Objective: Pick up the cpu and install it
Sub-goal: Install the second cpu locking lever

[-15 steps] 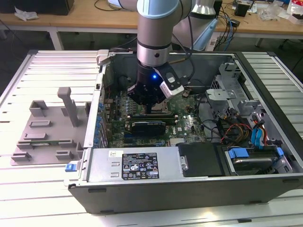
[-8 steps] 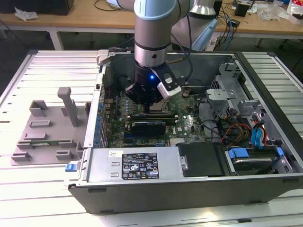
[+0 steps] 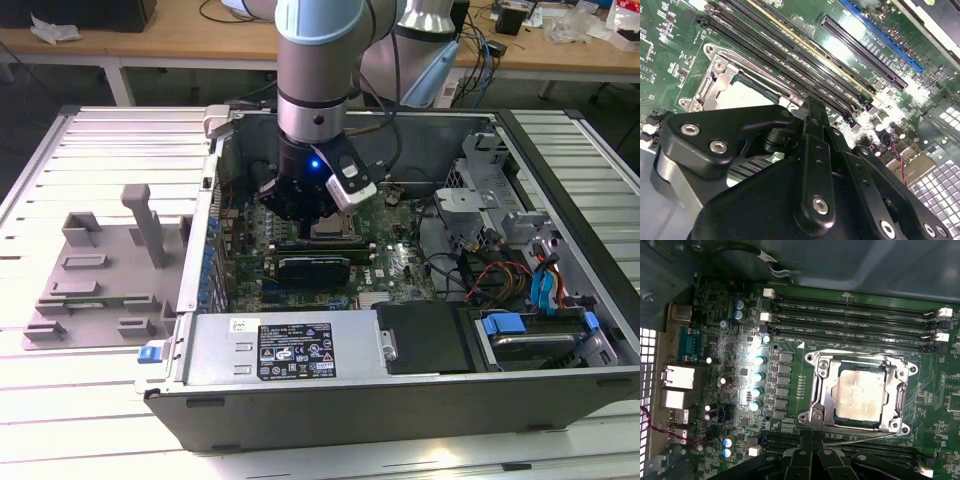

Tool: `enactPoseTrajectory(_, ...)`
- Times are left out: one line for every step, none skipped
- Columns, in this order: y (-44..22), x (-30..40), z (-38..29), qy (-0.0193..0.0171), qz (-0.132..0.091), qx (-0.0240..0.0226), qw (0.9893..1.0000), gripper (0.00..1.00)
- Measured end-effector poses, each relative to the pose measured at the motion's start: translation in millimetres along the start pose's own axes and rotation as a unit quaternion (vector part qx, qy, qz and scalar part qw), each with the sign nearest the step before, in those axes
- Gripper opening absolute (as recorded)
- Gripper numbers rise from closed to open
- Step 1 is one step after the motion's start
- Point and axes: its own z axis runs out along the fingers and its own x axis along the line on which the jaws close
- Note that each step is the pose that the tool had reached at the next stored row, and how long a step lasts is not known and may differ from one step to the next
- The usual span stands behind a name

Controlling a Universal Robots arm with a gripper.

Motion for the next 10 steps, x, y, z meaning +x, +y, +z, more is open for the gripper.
enactPoseTrajectory(0.0, 0.4, 1.2, 0.0000, 0.000, -0.0012, 1.0000, 0.11)
enactPoseTrajectory(0.1, 0.7, 1.9, -0.0002, 0.000, -0.0028, 1.0000, 0.11)
enactPoseTrajectory(0.2, 1.0, 2.6, -0.0005, 0.000, -0.0049, 1.0000, 0.11)
enactPoseTrajectory(0.3, 1.4, 3.3, -0.0007, 0.000, -0.0067, 1.0000, 0.11)
enactPoseTrajectory(0.3, 1.8, 4.2, -0.0008, 0.000, -0.0074, 1.0000, 0.11)
enactPoseTrajectory(0.2, 2.3, 5.7, -0.0007, 0.000, -0.0085, 1.0000, 0.11)
enactPoseTrajectory(-0.3, 2.4, 6.7, -0.0010, 0.000, -0.0106, 0.9999, 0.11)
enactPoseTrajectory(-0.6, 1.6, 6.9, -0.0010, 0.000, -0.0112, 0.9999, 0.11)
enactPoseTrajectory(-0.9, -0.9, 7.0, -0.0010, 0.000, -0.0112, 0.9999, 0.11)
enactPoseTrajectory(-1.3, -3.2, 7.0, -0.0012, 0.000, -0.0113, 0.9999, 0.11)
